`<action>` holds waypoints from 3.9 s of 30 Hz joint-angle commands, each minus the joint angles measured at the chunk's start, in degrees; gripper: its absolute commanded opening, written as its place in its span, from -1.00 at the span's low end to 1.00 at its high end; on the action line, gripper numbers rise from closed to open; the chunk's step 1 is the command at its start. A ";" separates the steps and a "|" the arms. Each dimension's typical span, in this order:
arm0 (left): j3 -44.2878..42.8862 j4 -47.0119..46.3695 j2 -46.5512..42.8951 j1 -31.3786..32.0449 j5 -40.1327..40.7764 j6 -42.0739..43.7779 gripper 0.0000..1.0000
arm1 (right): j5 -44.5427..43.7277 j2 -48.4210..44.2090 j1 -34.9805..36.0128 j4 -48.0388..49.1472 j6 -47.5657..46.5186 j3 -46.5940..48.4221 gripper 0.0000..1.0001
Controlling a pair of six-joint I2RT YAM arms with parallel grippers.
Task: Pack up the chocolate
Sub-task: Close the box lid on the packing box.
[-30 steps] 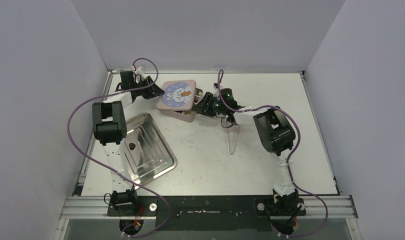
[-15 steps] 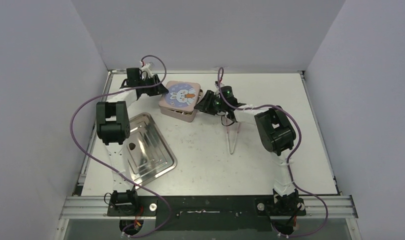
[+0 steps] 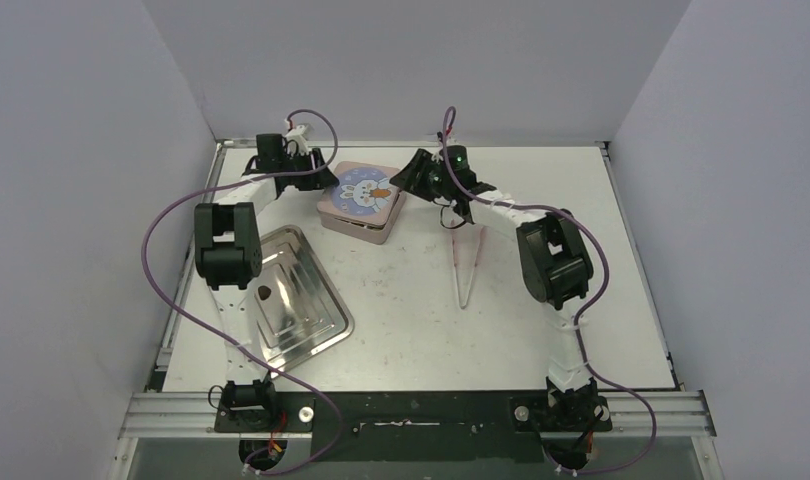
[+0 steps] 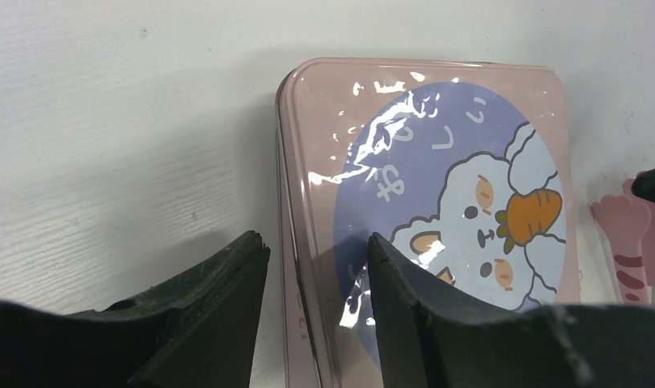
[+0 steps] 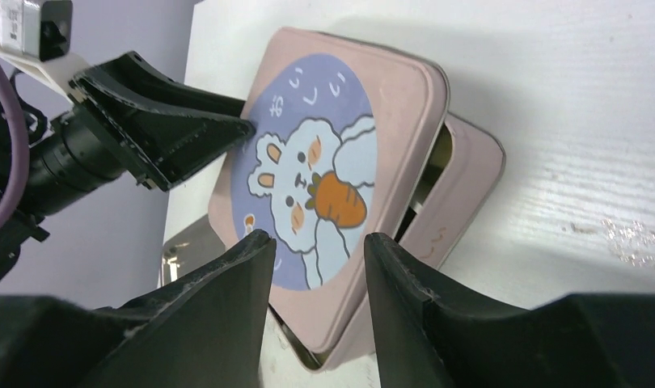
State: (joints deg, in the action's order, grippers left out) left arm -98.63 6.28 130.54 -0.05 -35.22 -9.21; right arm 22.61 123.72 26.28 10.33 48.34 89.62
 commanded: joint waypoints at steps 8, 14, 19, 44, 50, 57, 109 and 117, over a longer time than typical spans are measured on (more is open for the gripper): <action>-5.04 5.36 -1.60 3.94 7.60 7.89 -0.53 | -2.84 3.91 0.33 -3.38 0.89 6.43 -0.13; -6.23 7.94 -0.03 4.09 9.21 8.91 -0.57 | -3.36 3.72 0.51 -4.41 0.15 6.92 -0.14; -6.07 7.79 0.63 3.85 9.87 8.94 -0.58 | -3.21 4.13 0.50 -4.58 0.09 7.15 -0.21; -9.94 11.77 -0.02 1.70 5.81 4.93 -0.16 | -3.65 9.91 1.90 -7.50 -0.86 14.69 -0.23; -10.46 13.45 0.69 1.63 4.74 5.78 -0.30 | -1.23 7.61 2.10 -3.66 1.42 11.94 -0.24; -9.87 13.49 0.86 1.99 2.19 5.01 -0.51 | -1.39 4.78 1.86 -1.98 2.05 8.70 -0.23; -7.12 13.36 -0.70 2.21 0.49 1.79 -0.31 | -6.56 -3.12 2.70 -4.83 6.06 2.29 -0.15; -8.20 18.21 -0.04 3.04 5.98 5.45 -0.30 | -4.35 -3.30 2.93 -1.95 5.86 2.99 -0.17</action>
State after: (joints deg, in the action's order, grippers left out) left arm -105.71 20.56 131.39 1.89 -32.42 -6.59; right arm 16.29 125.03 28.84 2.59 54.68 92.09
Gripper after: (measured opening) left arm 0.356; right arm 0.422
